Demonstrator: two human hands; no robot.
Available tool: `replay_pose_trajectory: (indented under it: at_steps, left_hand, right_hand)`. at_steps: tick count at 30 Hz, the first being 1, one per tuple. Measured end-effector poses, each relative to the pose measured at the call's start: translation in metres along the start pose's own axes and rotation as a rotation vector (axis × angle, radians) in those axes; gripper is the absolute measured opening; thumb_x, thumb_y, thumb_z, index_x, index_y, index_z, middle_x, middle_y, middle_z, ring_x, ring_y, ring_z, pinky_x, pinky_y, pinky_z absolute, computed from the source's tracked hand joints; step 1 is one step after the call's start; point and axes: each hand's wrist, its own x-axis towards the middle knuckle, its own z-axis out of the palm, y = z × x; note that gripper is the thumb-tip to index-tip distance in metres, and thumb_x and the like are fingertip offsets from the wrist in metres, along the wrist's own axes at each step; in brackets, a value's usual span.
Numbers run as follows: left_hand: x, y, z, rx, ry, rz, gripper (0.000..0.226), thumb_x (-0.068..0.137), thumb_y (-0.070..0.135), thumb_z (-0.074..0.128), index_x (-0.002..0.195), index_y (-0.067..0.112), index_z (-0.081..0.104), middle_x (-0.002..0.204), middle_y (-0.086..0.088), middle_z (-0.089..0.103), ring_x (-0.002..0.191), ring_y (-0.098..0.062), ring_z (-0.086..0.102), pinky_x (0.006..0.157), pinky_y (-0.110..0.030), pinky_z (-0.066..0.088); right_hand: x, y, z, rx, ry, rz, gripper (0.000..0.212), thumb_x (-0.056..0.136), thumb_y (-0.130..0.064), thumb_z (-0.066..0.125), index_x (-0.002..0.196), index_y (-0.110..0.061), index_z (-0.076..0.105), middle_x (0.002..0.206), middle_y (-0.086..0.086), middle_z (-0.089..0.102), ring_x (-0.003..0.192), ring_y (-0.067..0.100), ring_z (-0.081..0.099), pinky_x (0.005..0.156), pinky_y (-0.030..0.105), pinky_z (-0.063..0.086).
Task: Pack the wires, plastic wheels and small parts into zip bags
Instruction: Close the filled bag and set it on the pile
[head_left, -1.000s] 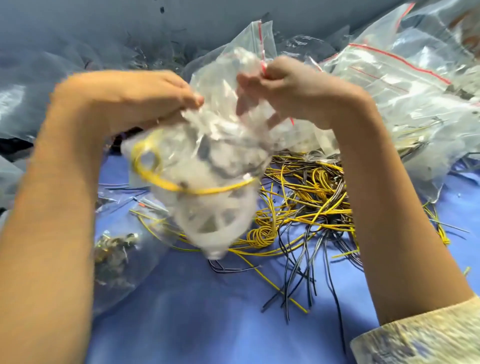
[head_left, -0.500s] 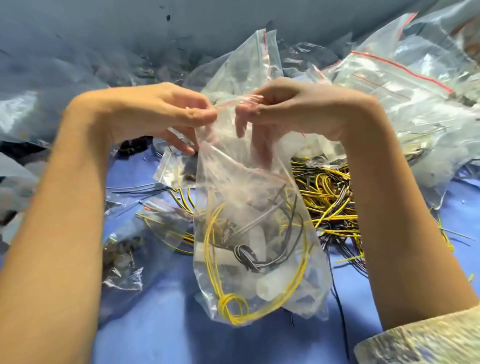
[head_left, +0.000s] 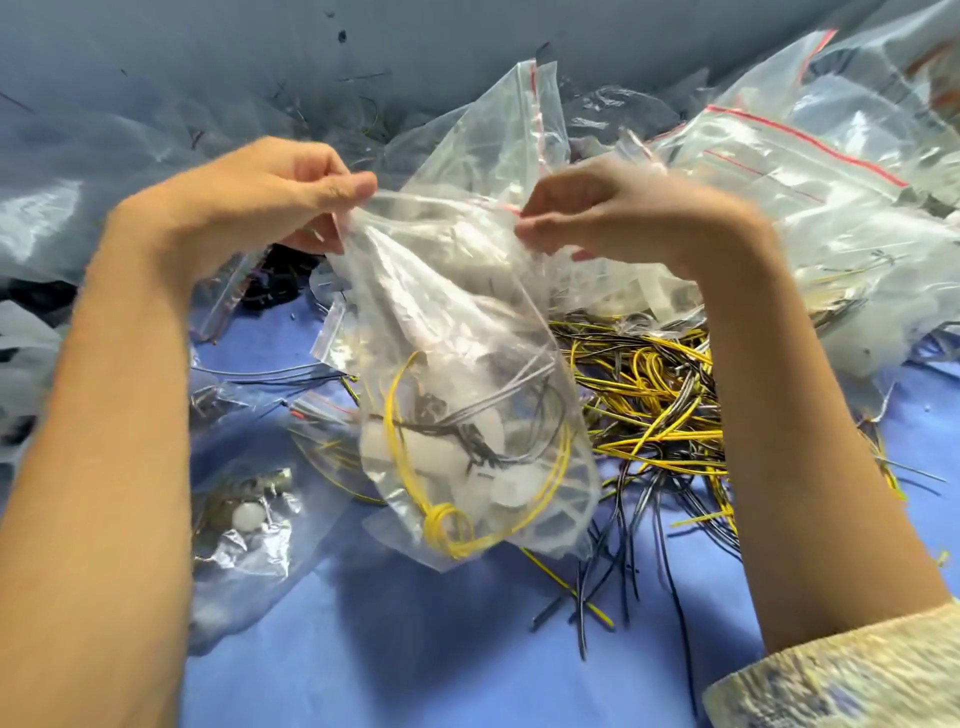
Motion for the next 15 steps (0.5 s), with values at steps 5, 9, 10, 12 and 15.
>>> replay_pose_trajectory:
  at_steps: [5,9,10,12,15]
  left_hand:
    - [0.001,-0.004,0.002,0.017,-0.005,-0.059,0.019,0.094,0.022,0.051,0.077,0.013,0.053,0.073,-0.003,0.059,0.052,0.003,0.059,0.058,-0.008,0.051]
    - [-0.003,-0.006,0.000,-0.028,-0.012,-0.049,0.019,0.094,0.017,0.051,0.077,0.011,0.054,0.069,0.000,0.063,0.055,0.003,0.061,0.057,-0.006,0.049]
    - [-0.004,-0.007,-0.001,-0.032,-0.004,-0.037,0.018,0.093,0.015,0.052,0.077,0.010,0.055,0.068,0.002,0.064,0.058,0.003,0.062,0.059,-0.006,0.049]
    - [-0.005,-0.010,-0.004,-0.031,0.008,-0.010,0.014,0.091,0.014,0.056,0.077,0.011,0.056,0.068,0.003,0.064,0.060,0.004,0.062,0.063,-0.006,0.050]
    - [-0.003,-0.015,-0.006,-0.084,0.037,0.010,0.013,0.084,0.010,0.061,0.075,0.014,0.053,0.061,0.008,0.063,0.059,0.003,0.062,0.066,-0.008,0.052]
  right_hand:
    - [0.000,0.011,0.003,-0.011,-0.100,0.113,0.018,0.093,-0.031,0.058,0.103,-0.019,0.067,0.108,0.004,0.066,0.103,0.020,0.061,0.088,0.035,0.054]
    - [0.001,0.017,0.003,-0.026,-0.179,0.135,0.016,0.094,-0.030,0.057,0.103,-0.022,0.067,0.104,-0.003,0.066,0.092,0.007,0.060,0.085,0.027,0.054]
    - [0.001,0.017,0.004,-0.033,-0.197,0.145,0.016,0.094,-0.028,0.056,0.103,-0.019,0.066,0.104,-0.001,0.067,0.089,0.005,0.061,0.086,0.028,0.054]
    - [0.000,0.016,0.006,0.032,-0.200,0.160,0.013,0.095,-0.022,0.055,0.099,-0.012,0.063,0.098,0.003,0.069,0.082,0.004,0.066,0.082,0.026,0.056]
    - [-0.002,0.011,0.001,0.160,-0.110,0.107,0.009,0.095,-0.013,0.055,0.091,-0.006,0.061,0.082,0.003,0.069,0.070,0.005,0.069,0.076,0.022,0.058]
